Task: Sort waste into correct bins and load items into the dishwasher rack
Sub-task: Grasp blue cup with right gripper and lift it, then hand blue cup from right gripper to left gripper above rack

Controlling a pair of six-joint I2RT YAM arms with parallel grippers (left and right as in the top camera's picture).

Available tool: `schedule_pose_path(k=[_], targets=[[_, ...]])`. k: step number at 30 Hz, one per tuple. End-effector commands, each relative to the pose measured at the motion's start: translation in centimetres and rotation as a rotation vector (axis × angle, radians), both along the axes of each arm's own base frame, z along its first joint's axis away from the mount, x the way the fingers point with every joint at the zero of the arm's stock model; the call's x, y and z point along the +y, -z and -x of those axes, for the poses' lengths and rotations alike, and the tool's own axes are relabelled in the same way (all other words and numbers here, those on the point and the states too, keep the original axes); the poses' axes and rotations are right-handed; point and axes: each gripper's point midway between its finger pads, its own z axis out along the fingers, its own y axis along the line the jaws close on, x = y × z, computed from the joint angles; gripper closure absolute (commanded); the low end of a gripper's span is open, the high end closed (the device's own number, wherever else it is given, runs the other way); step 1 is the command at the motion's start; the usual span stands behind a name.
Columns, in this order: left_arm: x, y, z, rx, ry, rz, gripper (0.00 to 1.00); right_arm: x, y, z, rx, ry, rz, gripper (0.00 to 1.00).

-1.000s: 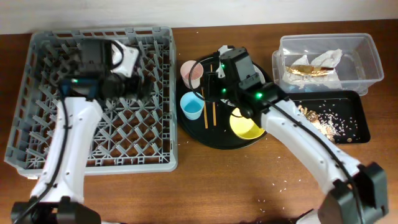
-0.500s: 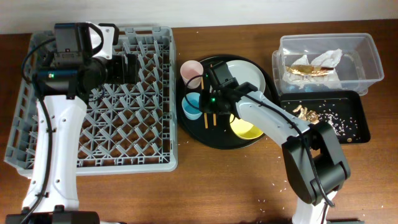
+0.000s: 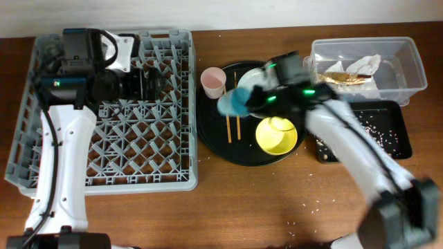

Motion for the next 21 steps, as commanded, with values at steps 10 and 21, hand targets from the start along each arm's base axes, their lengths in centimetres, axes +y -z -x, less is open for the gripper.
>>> schedule_pose_path(k=[10, 21], targets=[[-9.8, -1.5, 1.4, 0.262, 0.516, 1.015, 0.01, 4.1, -7.7, 1.5, -0.175, -0.316, -0.349, 0.96], [-9.9, -0.8, 1.6, 0.407, 0.435, 1.058, 0.11, 8.6, -6.3, -0.3, -0.216, -0.376, -0.406, 0.96]])
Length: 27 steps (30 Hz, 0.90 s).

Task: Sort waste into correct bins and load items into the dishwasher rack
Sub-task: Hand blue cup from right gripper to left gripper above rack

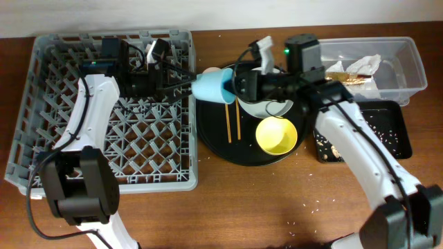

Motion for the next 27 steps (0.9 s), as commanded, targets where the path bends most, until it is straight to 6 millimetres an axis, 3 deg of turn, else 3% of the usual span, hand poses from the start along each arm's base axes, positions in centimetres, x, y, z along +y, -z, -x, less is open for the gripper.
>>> schedule_pose_path(k=[1, 6, 7, 11, 21, 27], targets=[[0.0, -0.8, 0.2, 0.034, 0.008, 0.042, 0.11, 2.6, 1.7, -0.3, 0.051, -0.051, -0.045, 0.96], [-0.5, -0.8, 0.5, 0.036, 0.022, 0.042, 0.11, 5.5, 1.6, -0.9, 0.013, -0.102, -0.118, 0.96], [-0.6, -0.8, 0.5, 0.036, 0.024, 0.042, 0.20, 5.6, 1.7, -1.0, 0.014, -0.099, -0.118, 0.96], [-0.6, -0.8, 0.5, 0.036, 0.025, 0.042, 0.29, 5.6, 2.3, -1.1, 0.029, -0.099, -0.113, 0.96], [-0.6, -0.8, 0.7, 0.065, 0.025, 0.041, 0.25, 5.2, 2.7, -2.3, 0.004, -0.039, -0.088, 0.96], [-0.6, -0.8, 0.7, 0.066, 0.025, 0.041, 0.36, 5.3, 2.3, -2.4, -0.015, -0.039, -0.095, 0.96]])
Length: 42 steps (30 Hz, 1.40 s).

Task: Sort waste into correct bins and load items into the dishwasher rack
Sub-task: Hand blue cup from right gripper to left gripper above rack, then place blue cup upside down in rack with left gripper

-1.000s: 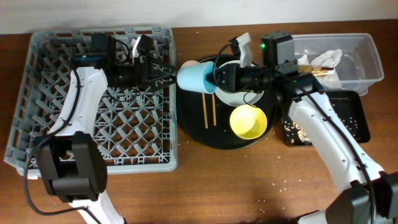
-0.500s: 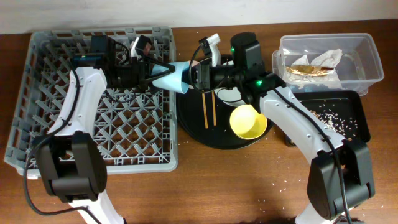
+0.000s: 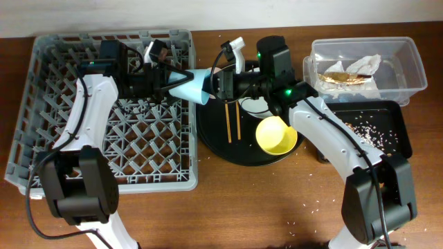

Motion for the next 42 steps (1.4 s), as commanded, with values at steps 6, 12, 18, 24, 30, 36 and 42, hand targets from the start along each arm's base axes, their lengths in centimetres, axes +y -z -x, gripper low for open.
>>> schedule_pose_path(k=[6, 12, 18, 24, 30, 36, 42], targets=[[-0.9, -0.2, 0.4, 0.011, 0.022, 0.001, 0.29, 0.0, 0.9, -1.6, -0.026, 0.070, 0.032, 0.96], [-0.9, -0.2, 0.5, 0.014, 0.022, 0.001, 0.39, 0.0, 0.9, -1.6, -0.026, 0.070, 0.032, 0.69], [-0.7, -0.2, 0.4, 0.009, 0.019, 0.001, 0.41, 0.1, 0.9, -1.5, -0.024, 0.065, 0.030, 0.47], [2.1, 0.0, -1.0, -0.017, -0.055, -0.011, 0.43, -2.2, 1.2, -1.8, 0.034, 0.058, 0.017, 0.32], [7.2, 5.6, -3.4, 0.000, -0.216, -0.354, 0.47, -8.4, 3.0, -3.4, 0.159, 0.174, 0.061, 0.24], [10.4, 7.2, -3.9, -0.004, -0.301, -0.590, 0.47, -16.0, 7.2, -2.5, 0.285, 0.265, 0.203, 0.19], [13.6, 4.4, -1.6, -0.053, -0.383, -1.035, 0.49, -21.8, 12.7, 0.2, 0.425, 0.384, 0.532, 0.18]])
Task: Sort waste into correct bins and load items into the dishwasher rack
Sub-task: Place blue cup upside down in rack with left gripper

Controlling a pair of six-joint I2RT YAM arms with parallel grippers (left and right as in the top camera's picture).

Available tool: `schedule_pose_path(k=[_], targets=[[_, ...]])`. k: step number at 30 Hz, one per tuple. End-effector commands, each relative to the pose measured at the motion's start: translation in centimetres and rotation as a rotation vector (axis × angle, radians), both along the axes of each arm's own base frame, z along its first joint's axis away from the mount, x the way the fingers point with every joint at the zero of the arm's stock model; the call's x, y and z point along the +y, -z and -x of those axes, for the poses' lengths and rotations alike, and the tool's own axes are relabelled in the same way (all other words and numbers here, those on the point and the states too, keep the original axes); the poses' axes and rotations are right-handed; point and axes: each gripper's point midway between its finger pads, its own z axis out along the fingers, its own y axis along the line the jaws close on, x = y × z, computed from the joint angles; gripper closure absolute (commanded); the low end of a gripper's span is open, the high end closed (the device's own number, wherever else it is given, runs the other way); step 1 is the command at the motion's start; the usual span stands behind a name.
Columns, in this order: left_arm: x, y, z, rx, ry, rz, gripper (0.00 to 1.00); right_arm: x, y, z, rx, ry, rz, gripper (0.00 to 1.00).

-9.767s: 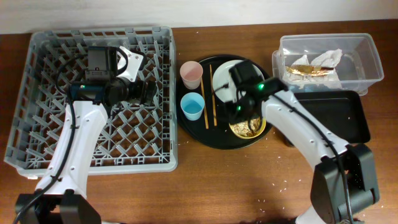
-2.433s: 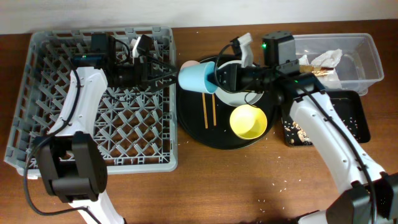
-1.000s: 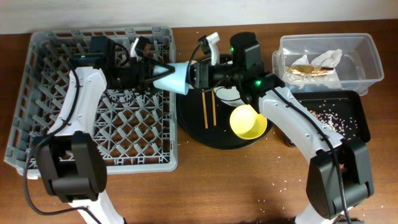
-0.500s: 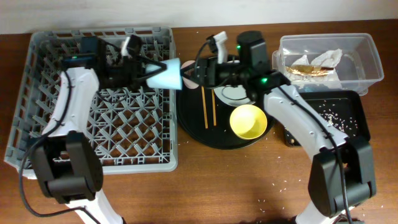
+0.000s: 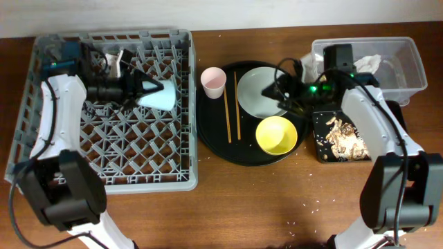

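Note:
A light blue cup lies on its side over the grey dishwasher rack, with my left gripper shut on its narrow end. My right gripper hangs over the right rim of the pale green plate, fingers apart and nothing in them. The plate, a pink cup, two wooden chopsticks and a yellow bowl sit on the round black tray.
A clear plastic bin holding crumpled paper stands at the back right. In front of it a black rectangular tray holds brown food scraps. Crumbs dot the wooden table near the front.
The blue cup, then between both grippers at the rack's right edge, is now held by the left alone farther left over the rack. The right gripper has let go and sits at the plate.
The right gripper first held the blue cup over the black tray while the left waited over the rack. Then the cup was nearer the rack with the left reaching for it, then both grippers met at it. Now the left holds it over the rack.

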Motion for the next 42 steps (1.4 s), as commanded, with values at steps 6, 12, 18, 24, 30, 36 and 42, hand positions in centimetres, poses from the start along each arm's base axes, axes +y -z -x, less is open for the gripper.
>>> schedule_pose_path(k=[6, 12, 18, 24, 30, 36, 42], targets=[[0.6, -4.4, 6.3, -0.009, -0.004, -0.623, 0.49, -5.3, 4.1, 1.3, 0.061, 0.038, 0.385, 0.15], [-0.4, -1.8, 8.3, 0.080, 0.019, -0.883, 0.49, -5.5, 4.4, 2.1, 0.095, 0.033, 0.396, 0.15], [-1.2, 1.7, 9.2, 0.138, 0.017, -0.921, 0.49, -5.5, 4.4, 2.2, 0.098, 0.033, 0.400, 0.13], [-2.4, 5.2, 9.5, 0.151, 0.050, -0.892, 0.49, -5.5, 4.4, 2.2, 0.098, 0.033, 0.400, 0.13], [-2.5, 7.3, 9.9, 0.162, 0.056, -0.891, 0.48, -5.5, 4.4, 2.2, 0.099, 0.033, 0.400, 0.14], [-2.7, 8.4, 9.7, 0.150, 0.050, -0.887, 0.48, -5.5, 4.4, 2.3, 0.105, 0.032, 0.400, 0.14], [-2.8, 8.9, 9.3, 0.132, 0.043, -0.882, 0.06, -5.5, 4.5, 2.5, 0.113, 0.030, 0.400, 0.13]])
